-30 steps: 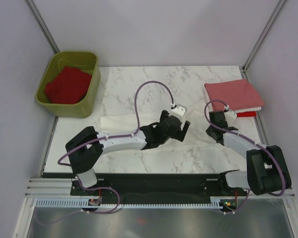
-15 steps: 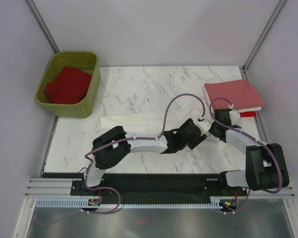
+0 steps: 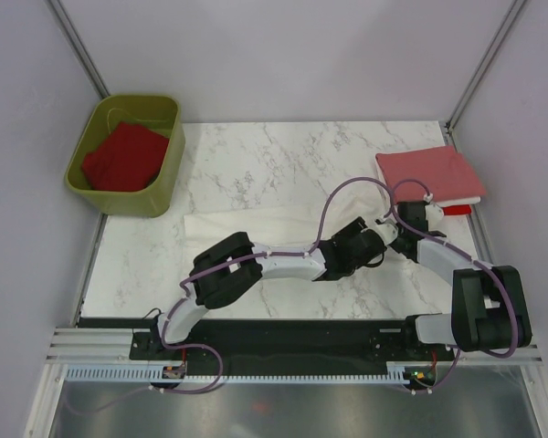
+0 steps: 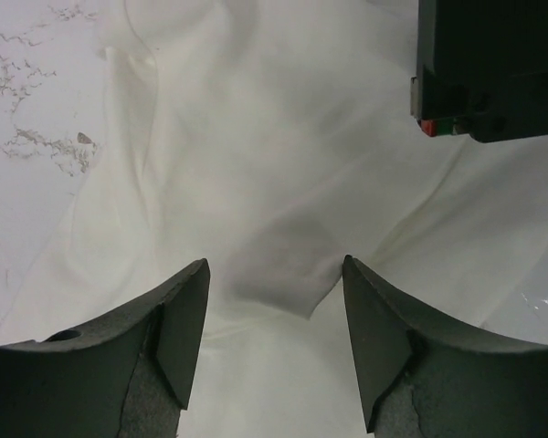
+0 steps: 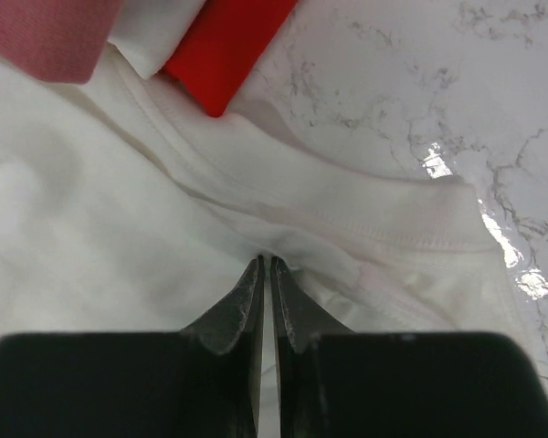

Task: Fold and stack the t-shirts
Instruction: Fold the tshirt

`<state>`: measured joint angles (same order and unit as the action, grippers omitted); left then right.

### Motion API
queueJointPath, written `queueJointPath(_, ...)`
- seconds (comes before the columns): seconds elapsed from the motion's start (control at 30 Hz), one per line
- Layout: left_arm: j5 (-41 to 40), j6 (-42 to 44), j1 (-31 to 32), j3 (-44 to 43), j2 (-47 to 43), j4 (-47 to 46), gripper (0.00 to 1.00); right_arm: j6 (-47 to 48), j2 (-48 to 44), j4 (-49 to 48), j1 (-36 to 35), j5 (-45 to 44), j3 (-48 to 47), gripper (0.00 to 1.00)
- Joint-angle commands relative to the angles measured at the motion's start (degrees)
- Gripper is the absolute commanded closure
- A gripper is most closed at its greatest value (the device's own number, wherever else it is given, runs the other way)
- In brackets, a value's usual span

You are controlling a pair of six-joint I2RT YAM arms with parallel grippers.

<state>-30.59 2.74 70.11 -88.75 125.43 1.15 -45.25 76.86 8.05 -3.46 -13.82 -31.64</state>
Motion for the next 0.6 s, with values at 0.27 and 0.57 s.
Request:
queueJointPath(0.27, -5.53, 0.95, -1.11, -4.59, 4.04, 4.12, 0.48, -0.1, -0.13, -1.28, 3.29, 3.45, 2.28, 0.86)
queueJointPath(0.57, -8.16, -0.02, -1.02, -1.95, 2.19, 4.04, 0.45, 0.25, 0.66, -2.16, 5.31, 5.65, 2.72, 0.86)
